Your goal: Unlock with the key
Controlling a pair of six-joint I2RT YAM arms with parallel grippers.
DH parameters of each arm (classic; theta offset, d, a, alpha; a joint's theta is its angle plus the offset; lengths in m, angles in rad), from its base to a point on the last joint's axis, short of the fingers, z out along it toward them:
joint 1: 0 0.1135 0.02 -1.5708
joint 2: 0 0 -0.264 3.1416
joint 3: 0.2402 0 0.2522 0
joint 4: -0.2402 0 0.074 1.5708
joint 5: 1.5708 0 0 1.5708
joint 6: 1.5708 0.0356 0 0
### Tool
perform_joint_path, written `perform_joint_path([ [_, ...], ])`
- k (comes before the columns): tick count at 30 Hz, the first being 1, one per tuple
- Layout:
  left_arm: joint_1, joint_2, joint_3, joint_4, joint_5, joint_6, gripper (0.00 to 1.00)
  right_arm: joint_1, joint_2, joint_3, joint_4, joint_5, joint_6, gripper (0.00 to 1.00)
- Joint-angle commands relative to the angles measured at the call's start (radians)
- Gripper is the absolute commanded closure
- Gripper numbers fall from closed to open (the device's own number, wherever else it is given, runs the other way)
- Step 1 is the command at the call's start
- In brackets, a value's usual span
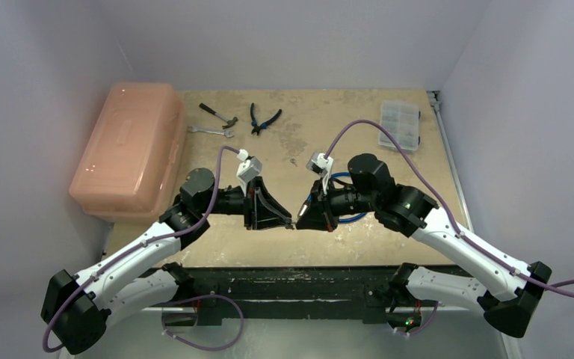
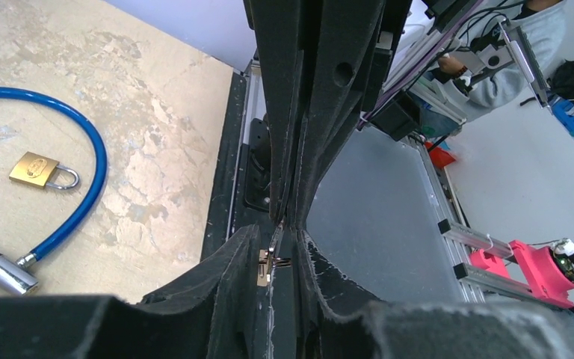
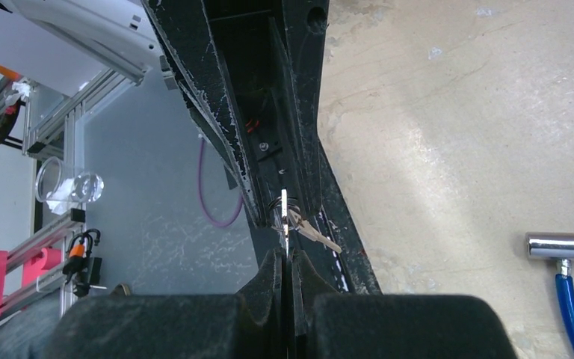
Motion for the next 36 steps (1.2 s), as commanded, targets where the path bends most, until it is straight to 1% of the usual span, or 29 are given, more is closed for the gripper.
perform_joint_path([
  [1,-0.012,0.000,0.004,0.002,0.006,0.006,0.78,0.003,-0.006,0.034,0.057,0.001,-0.009,1.00],
  [7,-0.015,0.002,0.008,-0.012,0.006,0.015,0.88,0.003,-0.009,0.026,0.068,0.013,-0.004,1.00],
  [12,-0.017,-0.008,0.010,-0.022,-0.004,0.027,1.00,0.003,-0.012,0.021,0.078,0.032,0.003,1.00],
  [14,-0.018,-0.012,0.009,-0.022,-0.011,0.031,1.00,0.003,-0.012,0.021,0.080,0.050,0.010,0.99],
  [15,-0.016,-0.017,0.010,-0.025,-0.017,0.033,1.00,0.003,-0.011,0.022,0.076,0.062,0.012,0.89],
  [17,-0.017,-0.025,0.009,-0.030,-0.034,0.038,1.00,0.003,-0.014,0.026,0.070,0.094,0.014,0.63],
  [18,-0.018,-0.032,0.009,-0.035,-0.051,0.042,1.00,0.003,-0.018,0.026,0.070,0.116,0.017,0.54],
  [19,-0.017,-0.041,0.008,-0.036,-0.068,0.045,1.00,0.003,-0.025,0.026,0.071,0.145,0.020,0.51],
  [21,-0.016,-0.060,0.001,-0.035,-0.112,0.051,1.00,0.003,-0.047,0.023,0.081,0.209,0.051,0.49],
  [25,-0.017,-0.115,-0.025,-0.059,-0.256,0.069,1.00,0.003,-0.093,0.000,0.077,0.451,0.135,0.44],
  [28,-0.017,-0.162,-0.058,-0.063,-0.369,0.051,1.00,0.003,-0.118,-0.023,0.077,0.622,0.209,0.44],
  [31,-0.015,-0.198,-0.091,-0.063,-0.436,0.026,1.00,0.003,-0.140,-0.055,0.065,0.795,0.304,0.44],
  [33,-0.017,-0.211,-0.103,-0.092,-0.493,0.008,1.00,0.003,-0.144,-0.072,0.055,0.869,0.363,0.45],
  [34,-0.016,-0.212,-0.103,-0.119,-0.522,0.002,1.00,0.003,-0.144,-0.078,0.052,0.895,0.396,0.41],
  [36,-0.016,-0.204,-0.099,-0.166,-0.552,-0.004,1.00,0.002,-0.128,-0.084,0.033,0.922,0.443,0.19],
])
